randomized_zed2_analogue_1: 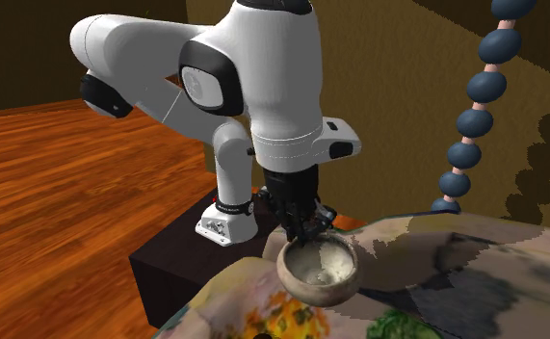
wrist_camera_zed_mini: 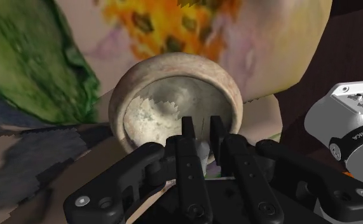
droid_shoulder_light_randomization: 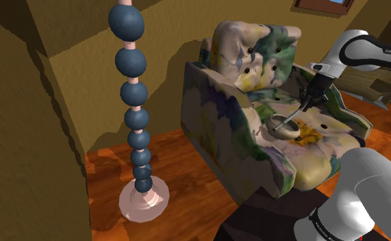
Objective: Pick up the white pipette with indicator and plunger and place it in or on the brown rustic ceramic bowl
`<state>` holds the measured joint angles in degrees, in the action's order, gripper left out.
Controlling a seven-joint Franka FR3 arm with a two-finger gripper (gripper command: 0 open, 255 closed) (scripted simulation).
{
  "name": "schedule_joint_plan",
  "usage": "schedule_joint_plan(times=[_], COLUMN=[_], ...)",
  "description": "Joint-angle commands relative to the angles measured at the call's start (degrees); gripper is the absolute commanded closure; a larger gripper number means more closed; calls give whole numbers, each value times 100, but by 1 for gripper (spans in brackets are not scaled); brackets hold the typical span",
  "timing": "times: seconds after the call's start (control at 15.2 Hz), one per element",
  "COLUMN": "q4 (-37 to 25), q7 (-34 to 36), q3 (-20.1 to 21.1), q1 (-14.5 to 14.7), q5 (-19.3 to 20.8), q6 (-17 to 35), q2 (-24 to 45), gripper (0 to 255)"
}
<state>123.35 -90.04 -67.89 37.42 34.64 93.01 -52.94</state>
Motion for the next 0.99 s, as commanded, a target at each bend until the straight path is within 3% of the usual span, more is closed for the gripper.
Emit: schedule_joint_plan(times=[0.0,0.53,0.92], q4=[115,523,523], q7=[3,22,24], q3=[-93,-527,-527], q1=[-5,32,33], q5=[72,379,381], q6=[124,628,626], q2=[-25,-92,-95], gripper=[255,255,255])
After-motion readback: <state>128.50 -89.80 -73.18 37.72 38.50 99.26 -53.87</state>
